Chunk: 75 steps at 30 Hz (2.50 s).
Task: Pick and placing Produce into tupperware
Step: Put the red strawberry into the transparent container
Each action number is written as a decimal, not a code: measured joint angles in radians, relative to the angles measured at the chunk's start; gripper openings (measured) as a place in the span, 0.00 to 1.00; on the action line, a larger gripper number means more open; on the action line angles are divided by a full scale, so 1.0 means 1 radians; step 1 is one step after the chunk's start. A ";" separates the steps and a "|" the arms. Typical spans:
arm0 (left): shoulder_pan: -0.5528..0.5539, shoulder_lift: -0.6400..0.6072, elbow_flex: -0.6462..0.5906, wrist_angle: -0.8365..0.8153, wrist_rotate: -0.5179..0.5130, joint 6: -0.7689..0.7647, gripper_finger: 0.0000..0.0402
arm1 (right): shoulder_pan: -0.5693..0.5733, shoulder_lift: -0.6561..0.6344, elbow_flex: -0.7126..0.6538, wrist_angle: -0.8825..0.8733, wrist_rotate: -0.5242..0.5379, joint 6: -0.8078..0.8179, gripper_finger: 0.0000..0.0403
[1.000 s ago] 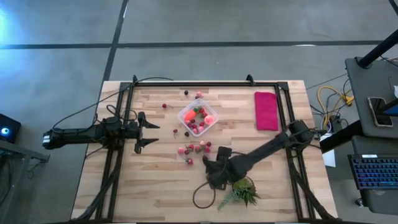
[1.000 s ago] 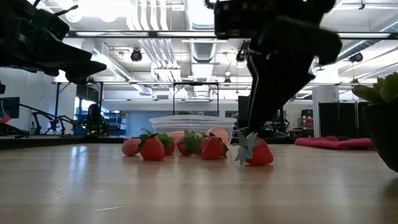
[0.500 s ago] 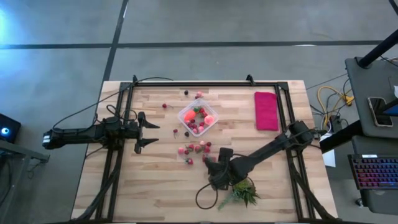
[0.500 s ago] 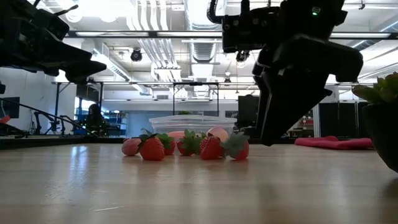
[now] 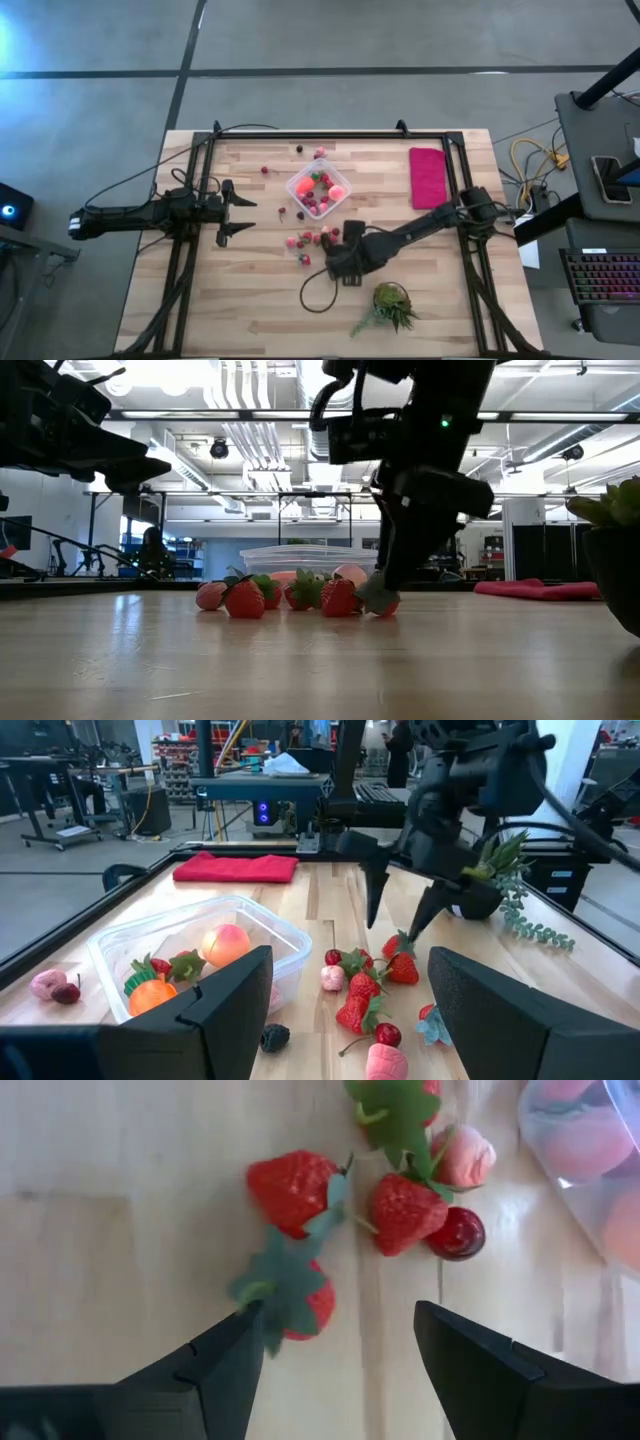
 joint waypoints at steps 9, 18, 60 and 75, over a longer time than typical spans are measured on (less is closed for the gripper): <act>0.000 0.000 0.000 0.000 0.000 0.000 0.64 | 0.001 0.000 -0.023 0.009 -0.007 -0.225 0.62; 0.000 0.002 0.000 -0.001 0.000 0.000 0.64 | 0.000 0.000 -0.048 0.085 -0.059 -0.358 0.62; 0.000 0.001 0.000 0.000 0.000 0.000 0.64 | -0.135 0.000 -0.054 0.130 -0.336 -0.447 0.54; 0.000 0.000 0.000 0.000 0.000 0.000 0.64 | -0.147 0.002 -0.054 0.145 -0.328 -0.401 0.54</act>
